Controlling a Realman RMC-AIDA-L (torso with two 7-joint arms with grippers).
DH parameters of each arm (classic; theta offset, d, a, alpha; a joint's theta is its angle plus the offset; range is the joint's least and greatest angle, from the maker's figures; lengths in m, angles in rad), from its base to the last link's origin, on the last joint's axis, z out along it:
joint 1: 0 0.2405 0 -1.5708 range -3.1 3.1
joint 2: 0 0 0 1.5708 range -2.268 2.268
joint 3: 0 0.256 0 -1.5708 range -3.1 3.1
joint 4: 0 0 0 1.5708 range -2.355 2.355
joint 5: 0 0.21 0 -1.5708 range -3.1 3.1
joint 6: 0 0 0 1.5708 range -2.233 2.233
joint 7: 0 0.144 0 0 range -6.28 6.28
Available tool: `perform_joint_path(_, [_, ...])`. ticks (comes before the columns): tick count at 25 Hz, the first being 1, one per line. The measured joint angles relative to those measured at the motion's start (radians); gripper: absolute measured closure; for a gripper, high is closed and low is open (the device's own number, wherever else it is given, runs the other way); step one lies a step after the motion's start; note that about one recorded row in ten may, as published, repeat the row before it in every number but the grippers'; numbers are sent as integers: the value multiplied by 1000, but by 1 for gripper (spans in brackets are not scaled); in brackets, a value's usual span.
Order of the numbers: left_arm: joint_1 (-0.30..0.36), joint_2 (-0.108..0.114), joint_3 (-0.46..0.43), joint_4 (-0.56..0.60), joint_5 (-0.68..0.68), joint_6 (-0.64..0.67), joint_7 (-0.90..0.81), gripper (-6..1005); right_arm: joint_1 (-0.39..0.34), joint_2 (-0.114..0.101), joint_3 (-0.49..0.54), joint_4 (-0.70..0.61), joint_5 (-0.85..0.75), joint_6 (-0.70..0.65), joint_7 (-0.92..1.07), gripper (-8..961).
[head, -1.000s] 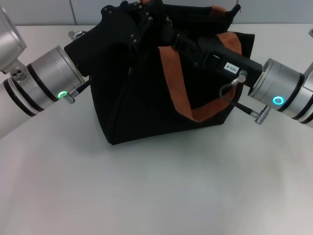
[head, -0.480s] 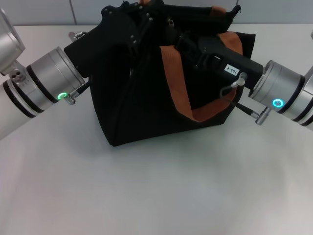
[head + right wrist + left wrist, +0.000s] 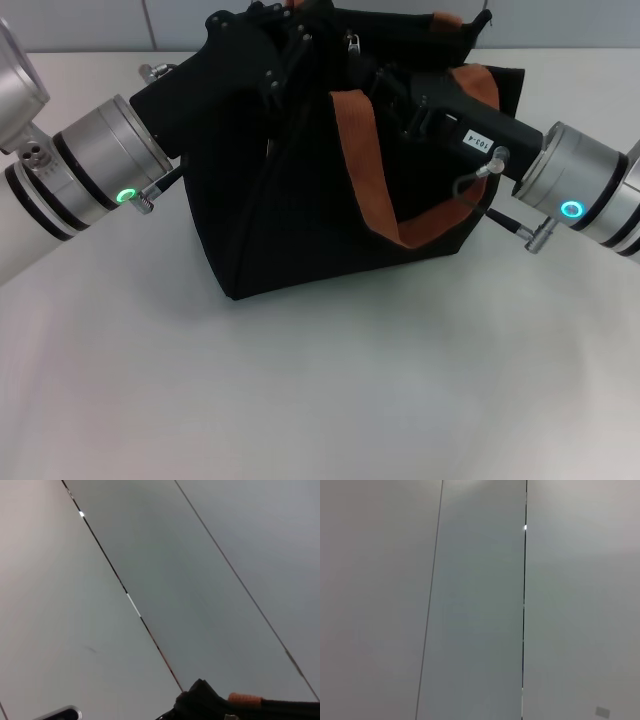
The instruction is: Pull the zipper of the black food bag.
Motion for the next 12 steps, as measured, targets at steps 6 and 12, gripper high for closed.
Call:
perform_joint_path(6, [0,0,-3,0,0,-2,0,939,11,0,-6,0,1,6,-3,948])
perform_joint_path(12, [-1,0,-4,0,0,-4,0,938,11,0,0,3,1,5,-4,873])
